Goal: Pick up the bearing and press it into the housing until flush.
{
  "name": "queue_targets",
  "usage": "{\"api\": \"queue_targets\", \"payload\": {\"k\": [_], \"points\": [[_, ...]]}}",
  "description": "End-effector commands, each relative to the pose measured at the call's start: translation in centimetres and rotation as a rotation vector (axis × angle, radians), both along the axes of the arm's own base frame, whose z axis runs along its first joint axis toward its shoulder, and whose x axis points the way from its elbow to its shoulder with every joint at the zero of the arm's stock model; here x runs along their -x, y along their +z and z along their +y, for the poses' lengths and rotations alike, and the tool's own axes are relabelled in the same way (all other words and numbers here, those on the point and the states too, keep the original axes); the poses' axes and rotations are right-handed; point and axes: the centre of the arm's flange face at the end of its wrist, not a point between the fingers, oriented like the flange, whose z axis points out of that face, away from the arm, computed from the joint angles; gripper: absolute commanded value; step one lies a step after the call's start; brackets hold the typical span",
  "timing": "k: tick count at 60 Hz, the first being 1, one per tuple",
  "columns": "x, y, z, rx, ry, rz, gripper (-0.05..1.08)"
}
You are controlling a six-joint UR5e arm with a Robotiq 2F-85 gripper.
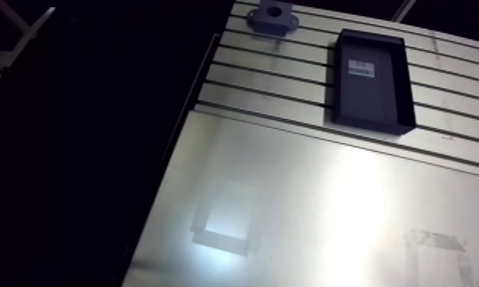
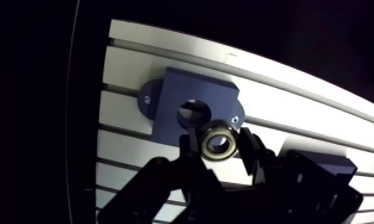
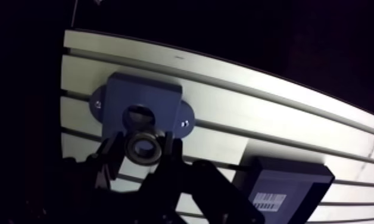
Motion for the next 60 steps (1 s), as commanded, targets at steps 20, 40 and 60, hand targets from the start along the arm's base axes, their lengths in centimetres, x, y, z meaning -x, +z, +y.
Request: {"api": "queue_targets", "payload": {"k": [20,40,60], "points": [[-0.3,-1.8,-2.1,-0.008,0.028,-0.023,0.78],[-0.2,-2.8,-2.1,-0.012,0.029,-0.033,0.78],[-0.1,-3.1,-2.1,-0.013,0.03,-0.036,0.78]]}}
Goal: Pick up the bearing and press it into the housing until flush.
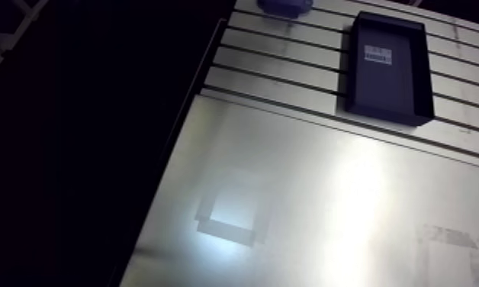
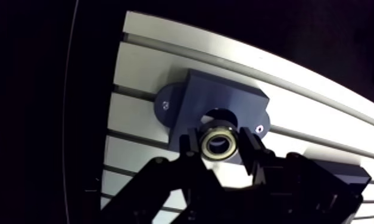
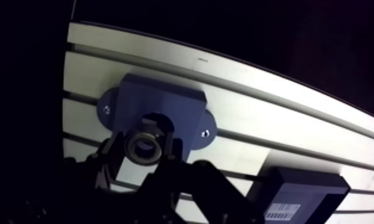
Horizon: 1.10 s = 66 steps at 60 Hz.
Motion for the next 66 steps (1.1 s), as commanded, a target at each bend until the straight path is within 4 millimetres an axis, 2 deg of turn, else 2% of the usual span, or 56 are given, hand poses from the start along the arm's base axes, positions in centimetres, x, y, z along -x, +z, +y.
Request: {"api": "queue_targets", "payload": {"k": [1,66], "points": [[0.0,-0.3,0.0,-0.001,0.001,-0.002,0.78],[0.3,-1.6,0.2,-0.006,0.006,-0.019,0.78]]}}
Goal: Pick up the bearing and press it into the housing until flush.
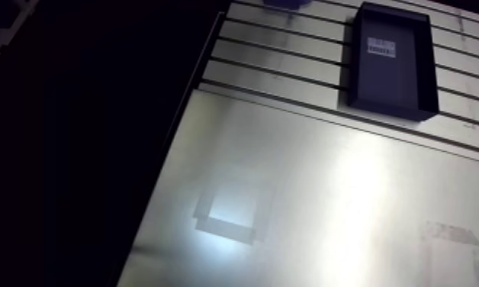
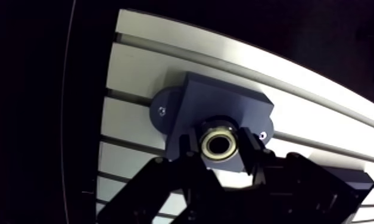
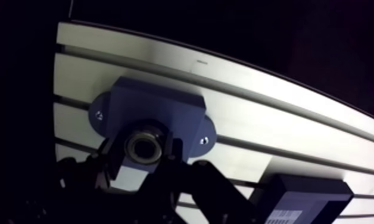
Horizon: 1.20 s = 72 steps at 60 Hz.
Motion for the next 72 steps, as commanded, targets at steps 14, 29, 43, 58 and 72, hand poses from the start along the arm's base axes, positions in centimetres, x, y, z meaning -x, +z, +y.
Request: {"api": "queue_targets", "payload": {"k": [14,29,43,58,72], "points": [[0.02,-0.05,0.0,-0.001,0.003,0.0,0.78],[-0.02,-0.24,0.01,-0.002,0.003,-0.003,0.78],[-0.02,-0.24,0.01,-0.002,0.003,-0.003,0.78],[-0.02,-0.24,0.01,-0.002,0.003,-0.003,0.78],[0.02,-0.2,0.0,-0.002,0.003,-0.002,0.78]]}}
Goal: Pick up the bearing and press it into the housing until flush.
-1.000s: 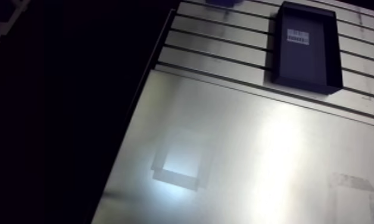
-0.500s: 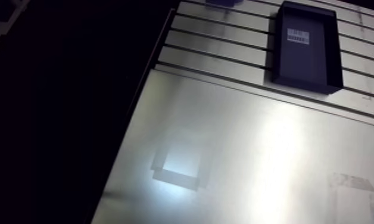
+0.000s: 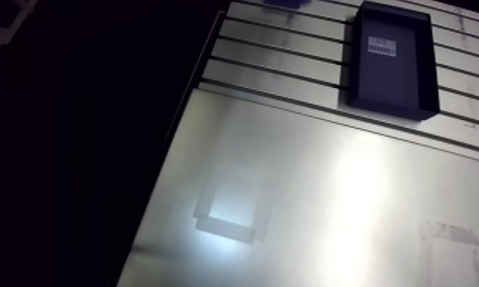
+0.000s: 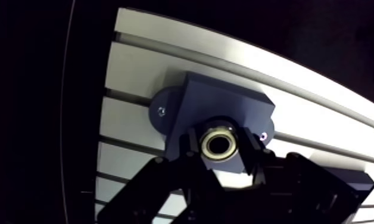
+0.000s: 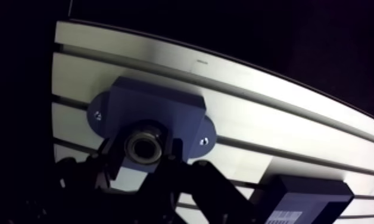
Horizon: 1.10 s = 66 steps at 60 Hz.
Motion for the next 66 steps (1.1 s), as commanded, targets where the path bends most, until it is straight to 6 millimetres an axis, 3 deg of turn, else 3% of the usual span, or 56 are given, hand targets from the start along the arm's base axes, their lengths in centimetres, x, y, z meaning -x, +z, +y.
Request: {"api": "queue_targets", "payload": {"k": [1,66], "points": [[0.08,0.09,0.08,0.0,-0.001,0.002,0.78],[0.32,-0.2,-0.01,0.004,0.0,-0.001,0.78]]}}
